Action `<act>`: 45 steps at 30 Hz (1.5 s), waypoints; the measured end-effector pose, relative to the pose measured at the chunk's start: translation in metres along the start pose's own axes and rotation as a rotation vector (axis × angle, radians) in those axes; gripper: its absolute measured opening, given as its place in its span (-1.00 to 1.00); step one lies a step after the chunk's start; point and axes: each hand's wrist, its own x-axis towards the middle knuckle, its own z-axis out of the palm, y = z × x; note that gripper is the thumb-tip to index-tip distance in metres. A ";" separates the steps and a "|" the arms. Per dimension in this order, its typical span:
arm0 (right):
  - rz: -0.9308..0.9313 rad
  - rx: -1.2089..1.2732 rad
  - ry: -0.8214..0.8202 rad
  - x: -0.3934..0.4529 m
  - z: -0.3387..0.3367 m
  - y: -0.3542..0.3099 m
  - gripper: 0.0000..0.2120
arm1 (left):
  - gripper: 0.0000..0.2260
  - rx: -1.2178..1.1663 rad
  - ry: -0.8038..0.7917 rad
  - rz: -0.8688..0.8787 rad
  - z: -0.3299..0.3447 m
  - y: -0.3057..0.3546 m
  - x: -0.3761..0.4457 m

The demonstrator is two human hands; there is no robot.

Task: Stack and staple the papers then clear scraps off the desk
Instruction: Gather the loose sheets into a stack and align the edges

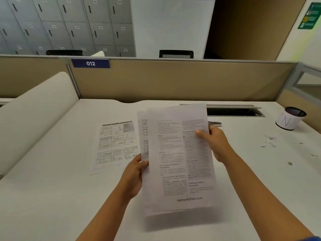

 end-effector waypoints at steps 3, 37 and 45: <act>-0.036 -0.030 0.042 0.002 0.003 0.004 -0.92 | -0.64 -0.075 0.014 -0.007 -0.002 0.000 0.000; 0.384 -0.992 -0.047 0.123 0.041 0.078 -0.37 | -0.76 0.186 0.420 0.003 -0.084 -0.031 -0.007; 0.444 -1.066 -0.101 0.133 0.078 0.080 -0.19 | -0.76 0.199 0.447 0.010 -0.089 -0.036 -0.003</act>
